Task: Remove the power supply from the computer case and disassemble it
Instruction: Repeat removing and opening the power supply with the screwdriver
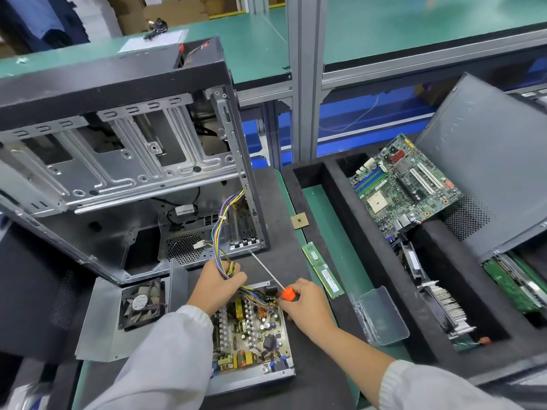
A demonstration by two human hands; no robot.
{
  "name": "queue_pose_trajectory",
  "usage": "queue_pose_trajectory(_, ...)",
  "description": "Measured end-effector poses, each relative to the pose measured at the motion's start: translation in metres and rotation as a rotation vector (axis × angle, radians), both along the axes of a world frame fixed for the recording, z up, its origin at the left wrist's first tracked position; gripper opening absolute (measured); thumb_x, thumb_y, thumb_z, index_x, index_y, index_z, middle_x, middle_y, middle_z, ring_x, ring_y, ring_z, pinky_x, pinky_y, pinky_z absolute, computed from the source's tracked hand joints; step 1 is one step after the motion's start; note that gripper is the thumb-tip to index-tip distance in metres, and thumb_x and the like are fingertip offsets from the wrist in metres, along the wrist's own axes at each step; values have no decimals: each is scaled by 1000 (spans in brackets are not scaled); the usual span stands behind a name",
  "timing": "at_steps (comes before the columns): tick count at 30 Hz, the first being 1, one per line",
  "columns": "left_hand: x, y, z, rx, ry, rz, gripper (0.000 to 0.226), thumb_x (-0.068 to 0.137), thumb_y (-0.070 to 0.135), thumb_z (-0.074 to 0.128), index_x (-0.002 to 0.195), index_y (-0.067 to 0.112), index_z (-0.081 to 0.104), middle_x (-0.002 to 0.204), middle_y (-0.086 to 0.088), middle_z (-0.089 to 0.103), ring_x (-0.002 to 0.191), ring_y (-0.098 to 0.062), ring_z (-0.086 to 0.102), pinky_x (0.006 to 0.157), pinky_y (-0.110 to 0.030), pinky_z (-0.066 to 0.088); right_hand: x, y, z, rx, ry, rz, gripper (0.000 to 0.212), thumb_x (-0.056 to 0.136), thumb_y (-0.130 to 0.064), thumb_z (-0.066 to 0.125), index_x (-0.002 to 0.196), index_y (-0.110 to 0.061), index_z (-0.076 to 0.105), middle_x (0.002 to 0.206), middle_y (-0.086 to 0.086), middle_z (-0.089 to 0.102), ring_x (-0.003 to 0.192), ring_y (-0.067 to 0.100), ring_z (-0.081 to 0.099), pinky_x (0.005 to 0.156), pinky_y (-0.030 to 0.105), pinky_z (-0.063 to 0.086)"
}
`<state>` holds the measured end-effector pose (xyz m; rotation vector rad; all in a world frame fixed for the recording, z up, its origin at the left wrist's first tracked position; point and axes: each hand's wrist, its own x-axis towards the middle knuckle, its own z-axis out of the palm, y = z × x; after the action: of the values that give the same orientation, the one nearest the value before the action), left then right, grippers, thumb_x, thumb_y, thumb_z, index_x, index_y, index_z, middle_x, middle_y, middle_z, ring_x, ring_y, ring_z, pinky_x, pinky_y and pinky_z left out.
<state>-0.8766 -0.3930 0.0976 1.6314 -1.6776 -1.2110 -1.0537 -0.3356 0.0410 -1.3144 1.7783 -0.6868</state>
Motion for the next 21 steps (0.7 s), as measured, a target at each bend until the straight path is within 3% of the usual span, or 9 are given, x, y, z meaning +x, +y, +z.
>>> queue_pose_trajectory(2, 0, 0, -1, 1, 3, 4, 31, 80, -7, 55, 61, 10, 38, 57, -5, 25, 56, -16, 21, 53, -26, 22, -1, -1, -3, 12, -82, -11, 8, 78, -10, 69, 77, -2, 72, 84, 13, 60, 71, 33, 63, 67, 41, 52)
queue_pose_trajectory(7, 1, -1, -2, 4, -1, -1, 30, 80, -7, 54, 60, 10, 40, 54, 0, 24, 52, -13, 20, 49, -22, 22, -4, -3, -8, 62, -244, -56, 11, 77, -6, 70, 86, -8, 75, 89, 10, 66, 53, 19, 62, 57, 27, 52)
queue_pose_trajectory(14, 2, -2, -5, 4, 5, 28, 28, 79, -7, 56, 63, 11, 41, 59, -6, 27, 56, -16, 24, 55, -27, 24, -18, -3, 7, 165, -381, -15, 15, 83, -3, 61, 78, -13, 71, 60, 10, 65, 42, 15, 58, 43, 22, 46)
queue_pose_trajectory(17, 3, -3, -5, 0, 1, 13, 30, 79, -7, 56, 61, 11, 39, 58, -6, 27, 56, -16, 24, 57, -28, 24, -43, -8, 32, 287, -252, 173, 9, 90, -9, 55, 82, -7, 58, 50, 3, 54, 38, 12, 56, 42, 19, 42)
queue_pose_trajectory(21, 2, -2, -6, -5, 4, 29, 35, 78, -8, 56, 58, 12, 35, 55, -1, 26, 56, -16, 24, 58, -29, 23, -72, -22, 81, 553, 20, 481, 19, 95, -21, 41, 95, -2, 44, 72, 11, 56, 52, 18, 59, 55, 29, 48)
